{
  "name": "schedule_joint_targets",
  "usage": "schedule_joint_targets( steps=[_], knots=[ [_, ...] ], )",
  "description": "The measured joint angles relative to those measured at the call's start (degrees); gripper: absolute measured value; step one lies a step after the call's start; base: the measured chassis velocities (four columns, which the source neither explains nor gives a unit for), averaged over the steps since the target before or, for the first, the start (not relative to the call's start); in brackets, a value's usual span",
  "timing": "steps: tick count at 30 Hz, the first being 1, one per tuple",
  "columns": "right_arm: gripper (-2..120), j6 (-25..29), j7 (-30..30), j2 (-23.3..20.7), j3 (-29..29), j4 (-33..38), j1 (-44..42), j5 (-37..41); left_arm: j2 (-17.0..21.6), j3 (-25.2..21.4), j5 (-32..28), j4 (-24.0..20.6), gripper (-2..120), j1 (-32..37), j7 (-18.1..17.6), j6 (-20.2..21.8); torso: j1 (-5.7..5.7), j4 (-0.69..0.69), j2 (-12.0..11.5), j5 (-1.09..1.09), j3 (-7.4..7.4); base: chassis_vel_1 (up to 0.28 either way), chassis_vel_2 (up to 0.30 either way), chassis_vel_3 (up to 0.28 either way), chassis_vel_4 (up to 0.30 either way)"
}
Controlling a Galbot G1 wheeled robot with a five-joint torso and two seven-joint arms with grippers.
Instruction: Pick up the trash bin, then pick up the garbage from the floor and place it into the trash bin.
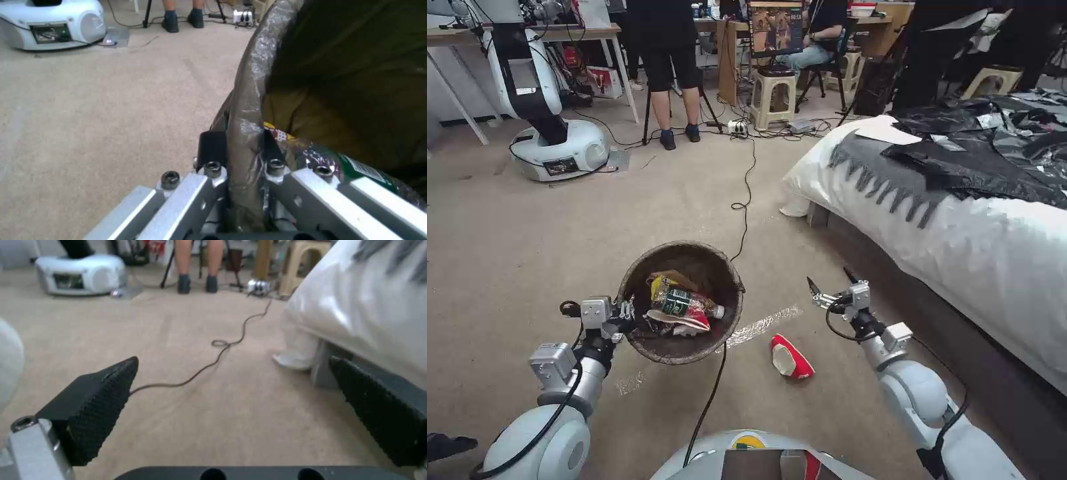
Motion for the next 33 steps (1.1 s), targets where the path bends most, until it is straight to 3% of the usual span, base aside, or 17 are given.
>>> schedule_joint_targets(
  steps=[21, 33],
  knots=[
    [100, -2.4, -6.6, -9.2, -21.0, -17.8, 16.1, 7.0, -0.5, -0.5, -0.1, -1.0, 0, 0.9, -0.1, 0.0, 0.00, 0.01, 0.0, -0.01, 0.00, 0.000, 0.000, 0.000, 0.000],
    [100, -2.2, -10.0, -8.2, -24.5, -27.3, 18.6, 7.5, -0.6, -0.5, -0.1, -1.2, 0, 1.2, -0.1, 0.0, 0.00, 0.00, 0.0, 0.00, 0.00, 0.000, 0.000, 0.000, 0.000]
  ],
)
